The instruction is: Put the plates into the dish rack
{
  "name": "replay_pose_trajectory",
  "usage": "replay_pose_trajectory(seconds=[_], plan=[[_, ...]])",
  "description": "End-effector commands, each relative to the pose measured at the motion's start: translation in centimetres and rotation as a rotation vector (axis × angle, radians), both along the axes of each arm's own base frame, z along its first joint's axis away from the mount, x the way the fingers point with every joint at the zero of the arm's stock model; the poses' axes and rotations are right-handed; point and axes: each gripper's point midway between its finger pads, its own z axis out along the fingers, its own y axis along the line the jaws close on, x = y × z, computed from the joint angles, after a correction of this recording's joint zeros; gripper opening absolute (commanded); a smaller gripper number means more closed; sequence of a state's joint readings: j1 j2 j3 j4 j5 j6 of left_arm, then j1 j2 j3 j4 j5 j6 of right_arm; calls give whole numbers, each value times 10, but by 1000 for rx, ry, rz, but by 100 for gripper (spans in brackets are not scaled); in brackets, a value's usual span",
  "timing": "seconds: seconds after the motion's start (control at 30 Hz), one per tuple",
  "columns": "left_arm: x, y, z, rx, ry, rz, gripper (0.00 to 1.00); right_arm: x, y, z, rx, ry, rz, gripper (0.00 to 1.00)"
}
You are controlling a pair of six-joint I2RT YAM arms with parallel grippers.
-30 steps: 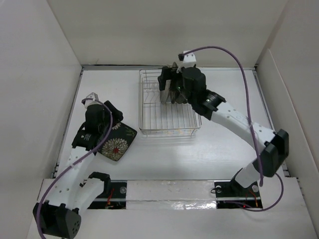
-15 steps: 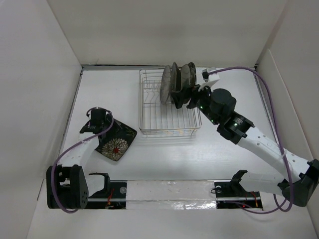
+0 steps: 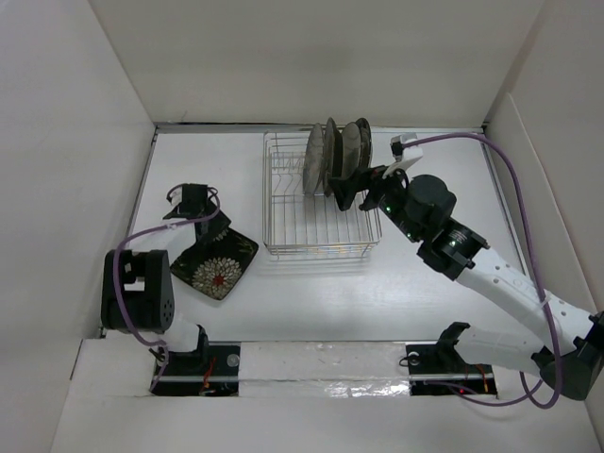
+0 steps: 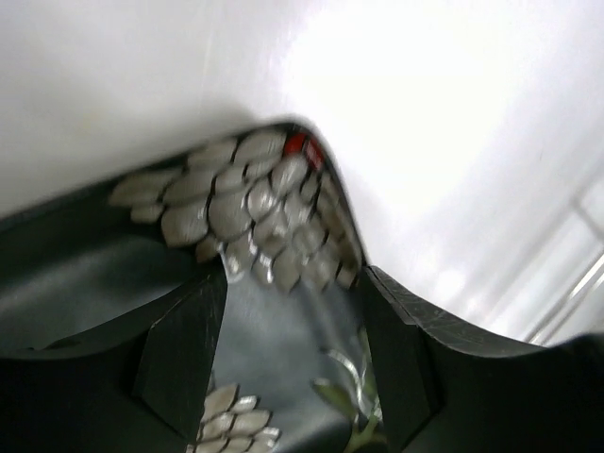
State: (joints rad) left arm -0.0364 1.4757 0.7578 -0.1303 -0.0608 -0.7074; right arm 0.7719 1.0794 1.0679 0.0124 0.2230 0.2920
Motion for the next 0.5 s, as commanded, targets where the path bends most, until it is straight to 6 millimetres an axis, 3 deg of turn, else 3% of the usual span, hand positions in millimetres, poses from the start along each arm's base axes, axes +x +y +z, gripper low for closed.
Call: replay_pose_trajectory(seconds=[0.0,0.03,0.17,0.3,0.33,0.37,0.47], plan=[[20,24,-10,101,37,61,56,0,-3,19,52,-50,5,98],[22,25,-20,105,67,60,56,0,-3,19,51,-49,3,98],[61,23,-8,95,-24,69,56,-2,-4,20,55,-53,10,98],[114,47,18,119,-123,138,56,0,-6,19,56,-55,5,98],[121,50,13,114,-118,147,56,0,-5,18,55,-52,7,98],[138,52,28,121,-164,151,56,0,-4,17,55,-50,10,98],[152,67,51,168,-206,178,56,0,-4,15,50,-44,10,98]])
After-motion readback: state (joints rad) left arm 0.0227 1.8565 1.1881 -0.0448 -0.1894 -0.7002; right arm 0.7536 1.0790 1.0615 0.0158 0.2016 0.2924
